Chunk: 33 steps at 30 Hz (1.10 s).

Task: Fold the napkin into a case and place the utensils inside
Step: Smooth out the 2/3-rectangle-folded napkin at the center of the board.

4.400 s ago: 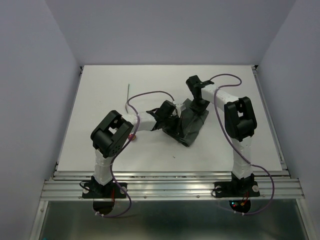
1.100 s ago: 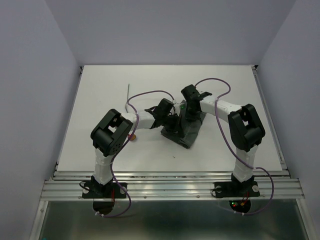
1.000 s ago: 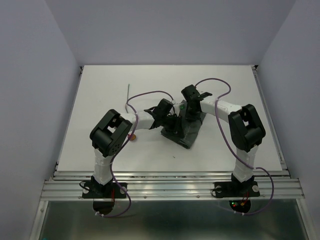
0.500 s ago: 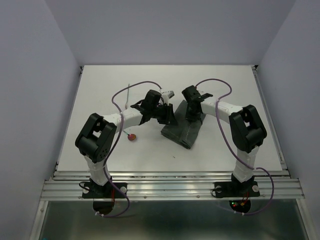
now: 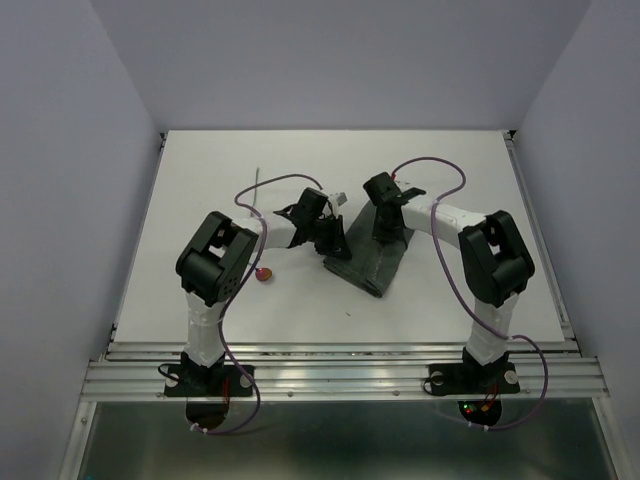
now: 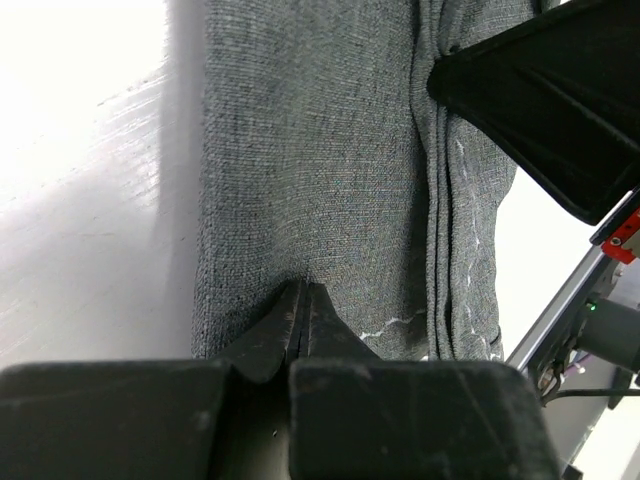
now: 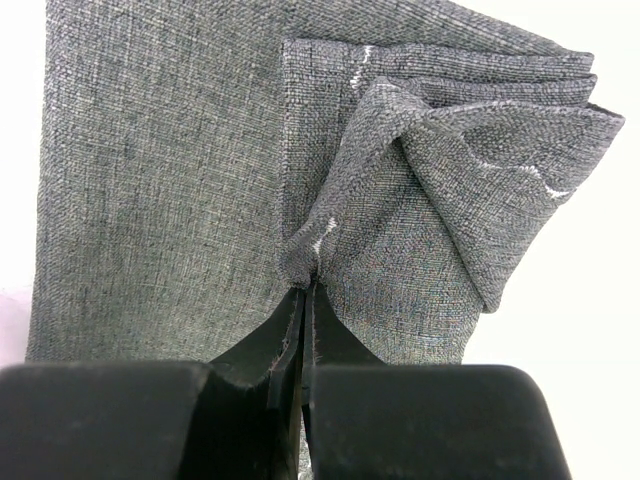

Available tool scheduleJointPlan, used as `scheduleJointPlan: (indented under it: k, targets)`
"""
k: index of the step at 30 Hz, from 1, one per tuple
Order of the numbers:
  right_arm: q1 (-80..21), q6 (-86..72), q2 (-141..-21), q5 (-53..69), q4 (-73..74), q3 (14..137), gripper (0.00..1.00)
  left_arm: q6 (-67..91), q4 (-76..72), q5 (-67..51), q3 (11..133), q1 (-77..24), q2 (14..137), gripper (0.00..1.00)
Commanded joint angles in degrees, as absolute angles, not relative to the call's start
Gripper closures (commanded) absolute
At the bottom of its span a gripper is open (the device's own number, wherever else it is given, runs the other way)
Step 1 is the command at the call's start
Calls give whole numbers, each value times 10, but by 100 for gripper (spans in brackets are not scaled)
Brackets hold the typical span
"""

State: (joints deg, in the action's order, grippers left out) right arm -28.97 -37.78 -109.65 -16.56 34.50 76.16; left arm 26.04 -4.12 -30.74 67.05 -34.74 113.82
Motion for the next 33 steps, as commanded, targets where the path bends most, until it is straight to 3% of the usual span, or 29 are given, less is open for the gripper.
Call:
scheduleJointPlan:
  k: [1, 22, 33]
  targets:
    - [-285, -386, -1068, -212, 365, 744, 99, 274, -57, -300, 636, -344, 1121, 100]
    - [-268, -402, -1056, -250, 381, 736, 99, 294, -89, -316, 589, -344, 1114, 100]
    - [-268, -349, -1078, -200, 349, 727, 99, 302, -89, -321, 593, -344, 1086, 100]
